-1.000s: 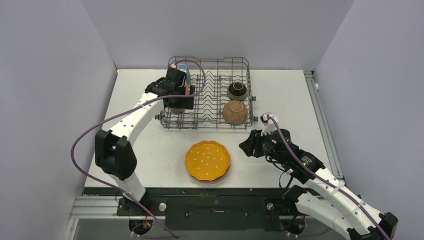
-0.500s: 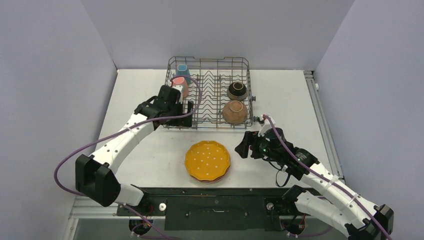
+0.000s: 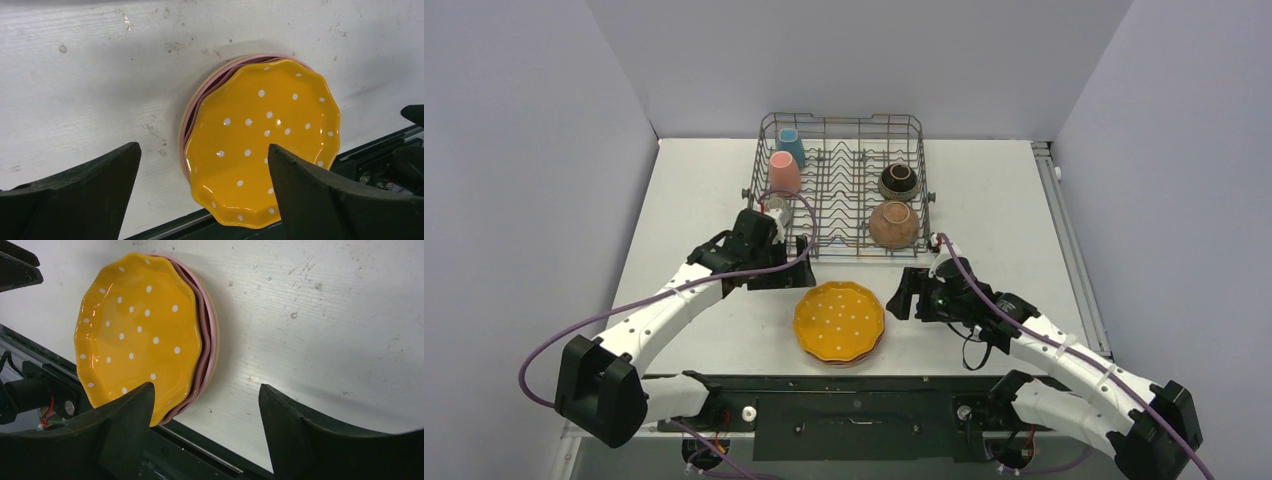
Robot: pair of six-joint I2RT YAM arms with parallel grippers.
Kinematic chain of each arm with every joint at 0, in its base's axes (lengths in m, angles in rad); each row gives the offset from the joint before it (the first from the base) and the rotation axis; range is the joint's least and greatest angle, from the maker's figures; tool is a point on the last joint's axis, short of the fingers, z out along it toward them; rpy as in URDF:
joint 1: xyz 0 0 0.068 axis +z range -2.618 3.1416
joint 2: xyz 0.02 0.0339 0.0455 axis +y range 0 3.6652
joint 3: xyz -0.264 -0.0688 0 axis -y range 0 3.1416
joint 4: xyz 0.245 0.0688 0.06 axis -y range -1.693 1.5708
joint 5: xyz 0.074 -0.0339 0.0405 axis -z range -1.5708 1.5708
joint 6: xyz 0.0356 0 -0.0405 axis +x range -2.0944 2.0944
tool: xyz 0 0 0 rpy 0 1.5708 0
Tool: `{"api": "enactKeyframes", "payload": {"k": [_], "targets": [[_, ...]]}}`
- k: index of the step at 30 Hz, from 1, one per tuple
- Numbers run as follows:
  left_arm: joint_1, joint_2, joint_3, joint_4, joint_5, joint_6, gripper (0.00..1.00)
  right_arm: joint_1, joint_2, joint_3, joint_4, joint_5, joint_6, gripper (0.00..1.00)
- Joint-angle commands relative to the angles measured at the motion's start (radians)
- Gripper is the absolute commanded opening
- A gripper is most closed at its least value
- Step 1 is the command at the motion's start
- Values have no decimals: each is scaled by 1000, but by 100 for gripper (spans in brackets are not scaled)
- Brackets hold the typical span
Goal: Load the mixed dishes into the dish rack
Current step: Move the plate to the corner of the board.
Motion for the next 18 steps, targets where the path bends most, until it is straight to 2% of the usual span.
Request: {"api": "enactKeyframes", "payload": {"k": [1,9,18], "targets": [[-2,-21,-46,119,78,-70,96,34,44,-13,106,-8,30,72],[-4,18,-118,193,114,-119,96,68,135,-67,251,3,96,78],[-4,53,-186,262,143,-156,96,75,249,-85,372,-14,145,78]]}}
